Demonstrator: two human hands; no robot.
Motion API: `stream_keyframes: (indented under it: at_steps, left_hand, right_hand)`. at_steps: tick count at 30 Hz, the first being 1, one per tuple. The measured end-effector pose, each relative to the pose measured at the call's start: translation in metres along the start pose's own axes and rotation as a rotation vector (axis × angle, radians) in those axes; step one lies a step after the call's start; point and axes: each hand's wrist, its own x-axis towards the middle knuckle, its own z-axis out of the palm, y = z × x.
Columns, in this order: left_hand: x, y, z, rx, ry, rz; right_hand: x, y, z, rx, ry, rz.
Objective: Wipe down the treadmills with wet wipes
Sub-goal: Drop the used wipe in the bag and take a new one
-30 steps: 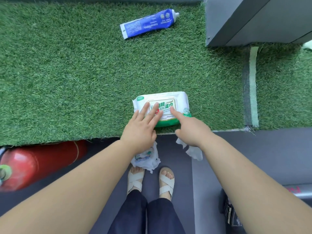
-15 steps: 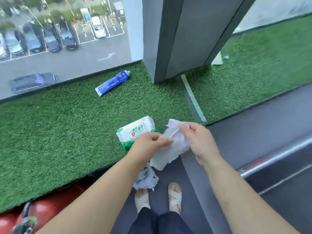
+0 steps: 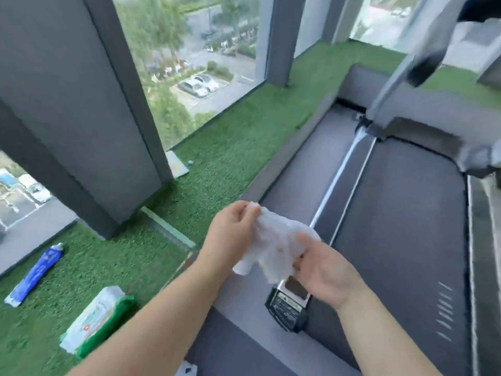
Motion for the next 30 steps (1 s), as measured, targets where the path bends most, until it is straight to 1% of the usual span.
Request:
stream_keyframes:
  at_steps: [4, 6, 7, 9, 12, 14, 16, 18, 21, 23, 24, 26, 28, 30]
  left_hand:
    - [-0.001, 0.053, 0.102, 0.058, -0.023, 0.105]
    - [-0.006, 0.078, 0.149, 0.062, -0.027, 0.148]
    - [-0.009, 0.092, 0.171, 0.034, -0.034, 0.161]
    - [-0.011, 0.119, 0.212, -0.033, -0.052, 0.178]
    - [-0.012, 0.159, 0.261, -0.096, -0.079, 0.224]
    - [-0.012, 0.186, 0.286, -0.165, -0.14, 0.259]
    - [-0.011, 0.208, 0.308, -0.157, -0.193, 0.311]
    - [-0.009, 0.227, 0.328, -0.153, -0.21, 0.363]
    - [0.001, 0.247, 0.361, -0.201, -0.26, 0.399]
    - [0.013, 0.26, 0.382, -0.201, -0.3, 0.38]
    - [0.022, 0.266, 0.394, -0.196, -0.33, 0.363]
    - [0.045, 0.28, 0.419, -0.19, -0.414, 0.304]
    - [0.07, 0.299, 0.444, -0.142, -0.541, 0.237]
    - [0.096, 0.324, 0.465, 0.014, -0.709, 0.28]
  right_hand:
    - [-0.029, -0.071, -0.1, -0.198, 0.358, -0.148]
    - [-0.049, -0.107, -0.144, -0.25, 0.479, -0.256]
    - [-0.06, -0.126, -0.161, -0.273, 0.51, -0.308]
    - [-0.085, -0.162, -0.191, -0.319, 0.517, -0.388]
    - [-0.119, -0.212, -0.222, -0.411, 0.496, -0.459]
    - [-0.136, -0.239, -0.241, -0.453, 0.512, -0.504]
    - [-0.149, -0.263, -0.256, -0.515, 0.576, -0.548]
    - [-0.157, -0.284, -0.27, -0.542, 0.652, -0.609]
    - [-0.165, -0.313, -0.291, -0.62, 0.729, -0.677]
    - [-0.168, -0.332, -0.306, -0.707, 0.722, -0.623]
    - [-0.168, -0.343, -0.314, -0.706, 0.687, -0.587]
    - [-0.168, -0.369, -0.327, -0.6, 0.581, -0.54]
    - [-0.164, -0.402, -0.339, -0.491, 0.469, -0.508]
    - [-0.16, -0.443, -0.343, -0.463, 0.351, -0.453]
